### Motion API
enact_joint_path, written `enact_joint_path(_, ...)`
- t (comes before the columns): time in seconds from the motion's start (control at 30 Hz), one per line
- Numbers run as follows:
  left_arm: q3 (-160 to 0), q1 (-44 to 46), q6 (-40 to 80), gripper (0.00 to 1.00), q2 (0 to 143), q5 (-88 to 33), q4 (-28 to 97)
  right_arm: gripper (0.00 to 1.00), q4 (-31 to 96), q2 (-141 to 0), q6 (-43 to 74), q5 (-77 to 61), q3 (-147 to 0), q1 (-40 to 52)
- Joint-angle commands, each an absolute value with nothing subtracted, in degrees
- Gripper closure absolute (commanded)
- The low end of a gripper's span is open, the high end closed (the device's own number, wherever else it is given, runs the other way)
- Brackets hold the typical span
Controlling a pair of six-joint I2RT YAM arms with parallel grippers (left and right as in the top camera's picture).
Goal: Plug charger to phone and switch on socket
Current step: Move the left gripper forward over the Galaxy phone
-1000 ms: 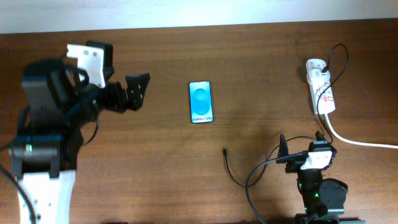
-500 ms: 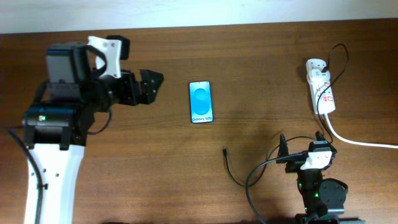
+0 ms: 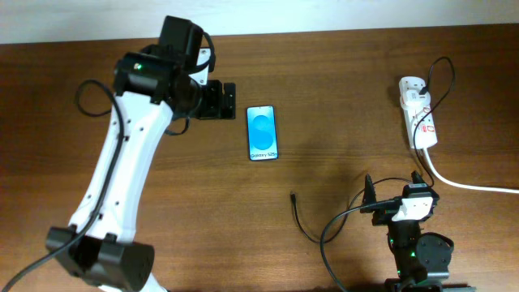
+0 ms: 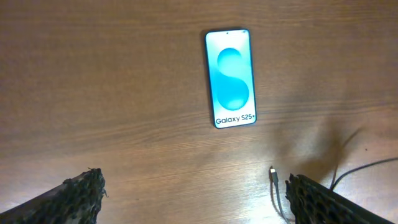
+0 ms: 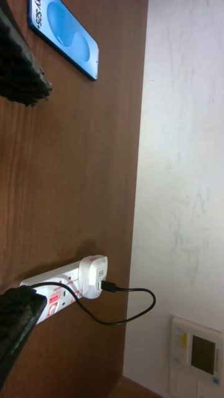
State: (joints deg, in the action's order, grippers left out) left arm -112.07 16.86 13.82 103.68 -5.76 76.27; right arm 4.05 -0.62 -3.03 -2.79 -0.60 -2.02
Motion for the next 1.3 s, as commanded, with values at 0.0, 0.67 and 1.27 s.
enact_joint_path(0.0,-113.1,17.91,20.03,0.01,107.15,-5.13,75.88,0.02,4.36,-0.21,-3.01,-2.52,-0.32,-1.52)
enact_joint_path(0.67,-112.99,22.11,24.45,0.01,124.77,-10.72,70.94,0.01,4.36,-0.21,-3.01,-2.52,-0.32,-1.52)
enact_joint_path(1.27,-112.6,27.51,27.66,0.01,127.74,-1.61,61.67,0.02,4.36,-0.21,-3.01,-2.52,-0.32,-1.52)
